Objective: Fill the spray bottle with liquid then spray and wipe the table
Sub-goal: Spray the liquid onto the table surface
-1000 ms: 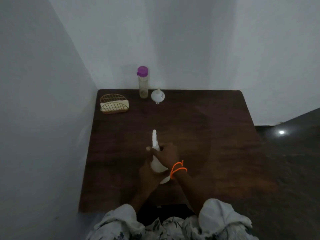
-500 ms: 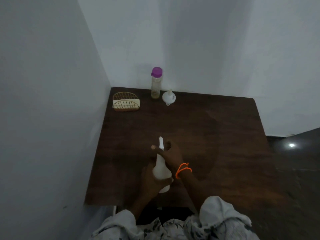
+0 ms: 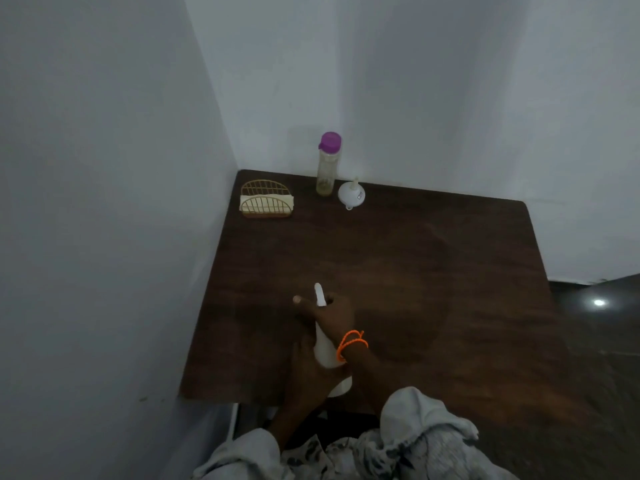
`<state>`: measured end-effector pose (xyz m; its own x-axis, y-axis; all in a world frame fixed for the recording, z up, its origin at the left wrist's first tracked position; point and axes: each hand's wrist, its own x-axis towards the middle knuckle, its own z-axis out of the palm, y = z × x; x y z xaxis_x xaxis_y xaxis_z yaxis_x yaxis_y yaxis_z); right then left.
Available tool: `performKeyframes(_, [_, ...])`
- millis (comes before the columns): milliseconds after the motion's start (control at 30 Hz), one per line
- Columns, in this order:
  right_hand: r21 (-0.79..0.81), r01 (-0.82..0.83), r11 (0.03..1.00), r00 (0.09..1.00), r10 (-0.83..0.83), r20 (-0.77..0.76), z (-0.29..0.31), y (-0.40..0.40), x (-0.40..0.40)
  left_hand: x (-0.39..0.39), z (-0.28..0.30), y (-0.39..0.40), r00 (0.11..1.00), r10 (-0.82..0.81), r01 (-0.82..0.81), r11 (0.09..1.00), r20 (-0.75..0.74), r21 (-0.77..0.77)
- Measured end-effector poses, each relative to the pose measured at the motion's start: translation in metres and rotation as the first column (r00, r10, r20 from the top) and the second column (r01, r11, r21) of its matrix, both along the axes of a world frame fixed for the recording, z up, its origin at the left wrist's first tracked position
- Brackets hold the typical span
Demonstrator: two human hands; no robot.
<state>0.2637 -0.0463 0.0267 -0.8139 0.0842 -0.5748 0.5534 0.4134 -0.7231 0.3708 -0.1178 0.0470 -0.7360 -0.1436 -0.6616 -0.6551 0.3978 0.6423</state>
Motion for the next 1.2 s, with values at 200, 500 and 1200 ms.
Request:
performKeyframes(200, [-0.046,-0.002,0.999,0.999,0.004,0.032,-0.003,0.003,0.004,0.0,-0.003,-0.001,1.0,-0.012,0.011,1.0,-0.011,-0.007])
performKeyframes(500, [-0.028,-0.002,1.0,1.0,0.003,0.008,-0.001,0.008,0.003,0.001,-0.007,0.001,0.999,-0.04,0.039,0.999,-0.017,-0.023])
performKeyframes(1200, [-0.1,0.324,0.941,0.946,-0.322,0.037,0.005,0.053,0.009,-0.022,-0.025,0.021,0.948,-0.317,0.312,0.944,-0.033,-0.108])
